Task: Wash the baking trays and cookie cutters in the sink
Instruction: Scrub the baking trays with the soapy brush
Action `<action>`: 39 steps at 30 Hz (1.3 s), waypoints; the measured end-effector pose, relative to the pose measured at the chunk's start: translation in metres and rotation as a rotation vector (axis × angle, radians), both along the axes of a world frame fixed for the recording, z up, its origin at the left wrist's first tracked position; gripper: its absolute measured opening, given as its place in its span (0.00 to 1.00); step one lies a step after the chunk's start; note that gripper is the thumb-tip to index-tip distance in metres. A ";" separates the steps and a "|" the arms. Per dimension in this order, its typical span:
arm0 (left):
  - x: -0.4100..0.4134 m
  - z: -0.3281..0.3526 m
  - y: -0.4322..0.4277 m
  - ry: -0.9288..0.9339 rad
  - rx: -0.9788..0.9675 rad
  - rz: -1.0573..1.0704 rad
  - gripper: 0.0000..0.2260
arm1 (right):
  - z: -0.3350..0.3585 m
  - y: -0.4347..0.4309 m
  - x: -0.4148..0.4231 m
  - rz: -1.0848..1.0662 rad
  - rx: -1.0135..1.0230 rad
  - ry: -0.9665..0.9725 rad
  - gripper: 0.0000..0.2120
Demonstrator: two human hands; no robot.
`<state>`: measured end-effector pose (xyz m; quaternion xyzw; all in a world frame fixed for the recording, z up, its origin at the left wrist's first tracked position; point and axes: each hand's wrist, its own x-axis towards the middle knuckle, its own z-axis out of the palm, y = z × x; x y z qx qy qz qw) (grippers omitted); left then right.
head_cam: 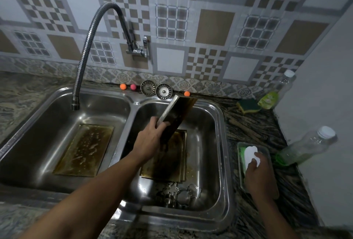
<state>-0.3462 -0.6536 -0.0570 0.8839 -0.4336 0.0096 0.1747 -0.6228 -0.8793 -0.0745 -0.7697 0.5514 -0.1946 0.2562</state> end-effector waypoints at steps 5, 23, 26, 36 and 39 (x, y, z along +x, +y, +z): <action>-0.001 0.014 0.003 0.039 -0.210 0.013 0.28 | 0.004 -0.001 0.000 0.027 -0.001 0.020 0.16; 0.004 0.042 0.014 0.026 -0.399 0.026 0.34 | 0.018 0.006 -0.002 0.013 -0.001 -0.017 0.16; -0.003 0.047 0.011 0.149 -0.460 0.065 0.39 | 0.036 0.008 -0.002 -0.003 -0.058 -0.109 0.16; -0.004 0.062 0.006 0.470 -0.576 0.135 0.37 | 0.111 0.055 0.118 0.248 -0.134 -0.375 0.17; -0.002 0.067 0.009 0.510 -0.601 0.156 0.35 | 0.118 0.080 0.164 0.378 -0.085 -0.402 0.18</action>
